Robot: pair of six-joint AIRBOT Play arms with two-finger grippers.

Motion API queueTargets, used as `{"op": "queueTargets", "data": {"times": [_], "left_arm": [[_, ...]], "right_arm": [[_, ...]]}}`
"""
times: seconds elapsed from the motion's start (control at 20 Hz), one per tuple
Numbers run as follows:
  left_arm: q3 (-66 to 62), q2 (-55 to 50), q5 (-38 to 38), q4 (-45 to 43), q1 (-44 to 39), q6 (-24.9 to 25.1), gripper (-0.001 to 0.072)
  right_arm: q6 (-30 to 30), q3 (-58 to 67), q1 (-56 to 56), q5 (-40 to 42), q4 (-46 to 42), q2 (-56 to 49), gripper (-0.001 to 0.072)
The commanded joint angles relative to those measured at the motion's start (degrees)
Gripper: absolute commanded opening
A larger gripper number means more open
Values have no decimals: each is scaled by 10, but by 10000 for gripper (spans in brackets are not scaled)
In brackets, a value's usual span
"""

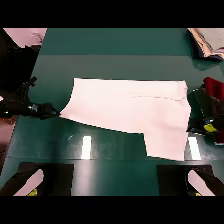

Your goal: Fold the shirts.

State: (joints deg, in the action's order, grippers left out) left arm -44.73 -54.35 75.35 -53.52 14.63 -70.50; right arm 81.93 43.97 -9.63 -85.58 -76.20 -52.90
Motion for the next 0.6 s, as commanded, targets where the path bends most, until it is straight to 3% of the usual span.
{"op": "queueTargets", "data": {"times": [0.0, 0.25, 0.35, 0.55], "left_arm": [[29, 86, 51, -87, 0, -45, 24], [105, 182, 141, -68, -3, -82, 25], [105, 182, 102, -60, -19, -106, 25], [103, 168, -57, -30, -60, -106, 24]], "right_arm": [[1, 41, 13, -71, -75, 68, 13], [-17, 42, 12, -117, -108, 173, 13], [-21, 42, 12, -93, -103, 184, 13], [-25, 65, 13, -23, -71, 117, 12]]}}
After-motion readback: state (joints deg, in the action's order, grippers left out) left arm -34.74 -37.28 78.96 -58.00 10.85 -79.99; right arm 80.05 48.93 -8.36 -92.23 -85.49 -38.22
